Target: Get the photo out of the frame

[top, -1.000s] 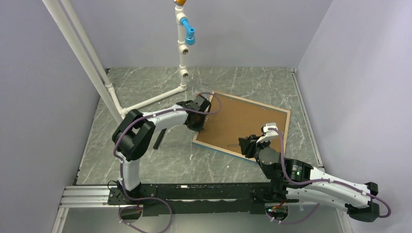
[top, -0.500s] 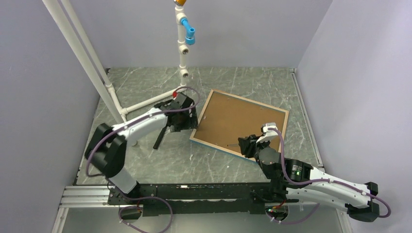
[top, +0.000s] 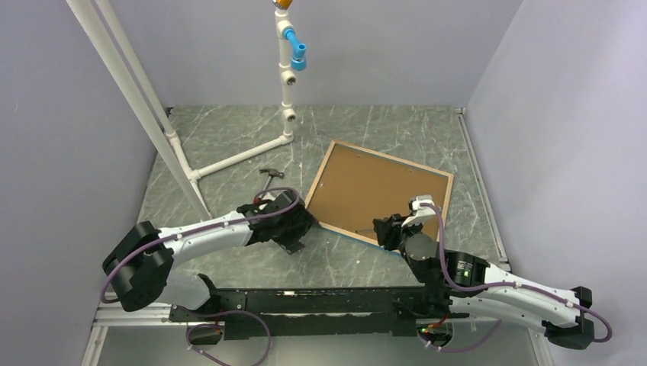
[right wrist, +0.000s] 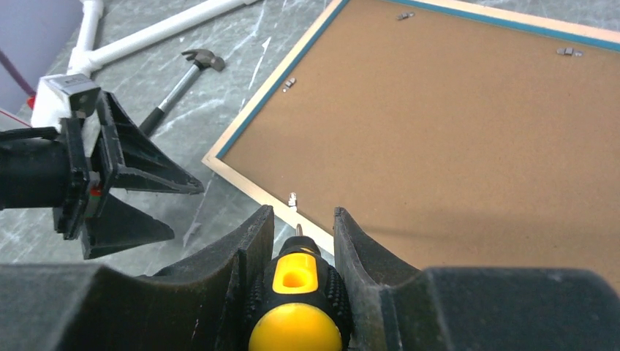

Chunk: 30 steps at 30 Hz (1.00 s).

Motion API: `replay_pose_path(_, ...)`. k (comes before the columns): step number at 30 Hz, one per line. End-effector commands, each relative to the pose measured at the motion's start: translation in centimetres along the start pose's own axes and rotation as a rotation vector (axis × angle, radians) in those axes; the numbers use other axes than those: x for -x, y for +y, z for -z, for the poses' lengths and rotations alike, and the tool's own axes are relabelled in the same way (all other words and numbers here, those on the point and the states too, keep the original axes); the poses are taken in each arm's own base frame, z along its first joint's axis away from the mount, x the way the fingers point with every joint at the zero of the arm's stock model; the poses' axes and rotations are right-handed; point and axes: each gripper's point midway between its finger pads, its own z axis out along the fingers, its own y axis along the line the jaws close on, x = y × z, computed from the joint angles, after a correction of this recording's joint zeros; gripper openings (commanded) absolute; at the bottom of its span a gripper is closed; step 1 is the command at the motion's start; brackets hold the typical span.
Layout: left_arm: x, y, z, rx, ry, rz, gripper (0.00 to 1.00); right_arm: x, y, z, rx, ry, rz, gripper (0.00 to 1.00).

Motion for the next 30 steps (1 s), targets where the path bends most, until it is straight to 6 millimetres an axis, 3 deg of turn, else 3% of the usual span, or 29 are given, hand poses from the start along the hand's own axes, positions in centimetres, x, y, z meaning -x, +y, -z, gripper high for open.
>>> replay_pose_path(1, -1.2, -2.1, -0.4, 0.022, 0.006, 0.338, 0.78, -0.2, 0.3, -0.1, 0.007, -0.007, -0.068, 0.00)
replay_pose_path(10, -2.4, -3.3, -5.5, 0.067, 0.001, 0.486, 0.72, 3.0, -0.3, 0.9, -0.020, -0.059, -0.054, 0.00)
replay_pose_path(17, -2.5, -2.1, -7.7, 0.191, -0.065, 0.499, 0.68, 2.6, -0.3, 0.8, -0.017, -0.048, -0.047, 0.00)
replay_pose_path(18, -2.4, -1.8, -7.9, 0.207, -0.073, 0.498, 0.62, 2.6, -0.3, 0.8, -0.015, -0.052, -0.049, 0.00)
replay_pose_path(21, -2.2, -0.6, -8.2, 0.259, -0.102, 0.486, 0.31, 2.8, -0.4, 1.0, -0.006, -0.064, -0.062, 0.00)
replay_pose_path(22, -2.0, -0.3, -8.3, 0.263, -0.115, 0.475, 0.27, 2.8, -0.4, 1.1, -0.003, -0.065, -0.065, 0.00)
replay_pose_path(25, -1.1, 1.0, -8.5, 0.304, -0.158, 0.436, 0.28, 2.8, -0.5, 1.2, -0.001, -0.065, -0.070, 0.00)
replay_pose_path(30, 0.6, 1.1, -8.7, 0.347, -0.220, 0.258, 0.23, 2.7, -0.6, 1.2, -0.002, -0.062, -0.072, 0.00)
